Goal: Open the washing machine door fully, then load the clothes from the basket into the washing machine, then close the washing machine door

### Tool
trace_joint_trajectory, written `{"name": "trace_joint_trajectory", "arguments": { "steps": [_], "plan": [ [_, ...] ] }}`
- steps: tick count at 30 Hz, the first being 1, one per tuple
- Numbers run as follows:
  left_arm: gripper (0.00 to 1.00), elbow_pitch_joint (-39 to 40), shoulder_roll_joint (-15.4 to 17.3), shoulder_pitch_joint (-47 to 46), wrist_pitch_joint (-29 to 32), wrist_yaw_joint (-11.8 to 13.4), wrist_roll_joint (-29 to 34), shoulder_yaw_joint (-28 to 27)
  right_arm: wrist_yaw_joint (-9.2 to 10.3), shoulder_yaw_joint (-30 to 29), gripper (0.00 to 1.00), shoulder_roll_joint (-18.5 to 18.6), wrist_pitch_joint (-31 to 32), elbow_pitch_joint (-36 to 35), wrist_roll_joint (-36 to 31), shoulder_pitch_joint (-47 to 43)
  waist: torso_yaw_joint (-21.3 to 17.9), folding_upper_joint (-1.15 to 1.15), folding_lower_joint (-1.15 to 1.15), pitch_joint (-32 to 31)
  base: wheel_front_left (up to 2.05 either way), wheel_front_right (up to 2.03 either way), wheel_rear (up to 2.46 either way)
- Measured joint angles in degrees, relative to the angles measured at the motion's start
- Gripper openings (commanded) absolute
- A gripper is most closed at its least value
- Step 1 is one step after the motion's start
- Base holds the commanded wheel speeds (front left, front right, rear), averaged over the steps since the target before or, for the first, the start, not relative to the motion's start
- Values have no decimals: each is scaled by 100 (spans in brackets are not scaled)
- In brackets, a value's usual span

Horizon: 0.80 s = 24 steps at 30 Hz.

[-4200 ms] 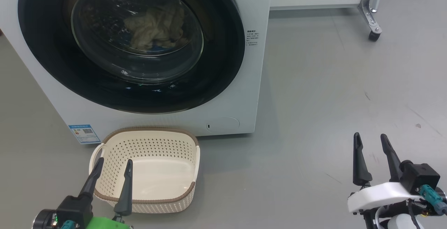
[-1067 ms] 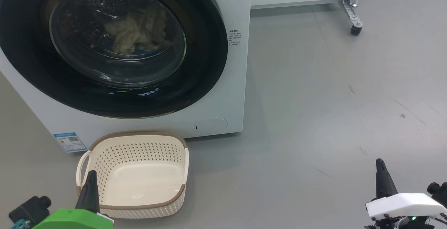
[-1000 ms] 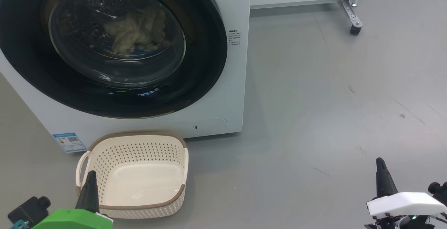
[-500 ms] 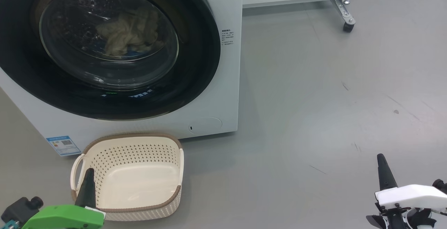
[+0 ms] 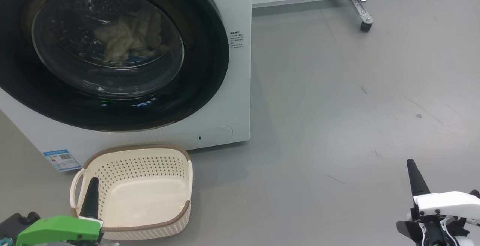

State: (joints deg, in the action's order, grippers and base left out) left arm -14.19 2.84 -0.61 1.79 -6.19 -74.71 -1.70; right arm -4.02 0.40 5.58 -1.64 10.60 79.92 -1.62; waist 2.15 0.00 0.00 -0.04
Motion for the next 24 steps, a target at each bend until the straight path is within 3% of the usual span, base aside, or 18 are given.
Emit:
{"name": "trace_joint_trajectory", "arguments": {
  "steps": [24],
  "plan": [
    [0,-160,-56,-275,454,-69,-1700,-265,-243,-275,0,-1,365,389,1603,397,-213,0,0,23,0,0,0]
  ]
}}
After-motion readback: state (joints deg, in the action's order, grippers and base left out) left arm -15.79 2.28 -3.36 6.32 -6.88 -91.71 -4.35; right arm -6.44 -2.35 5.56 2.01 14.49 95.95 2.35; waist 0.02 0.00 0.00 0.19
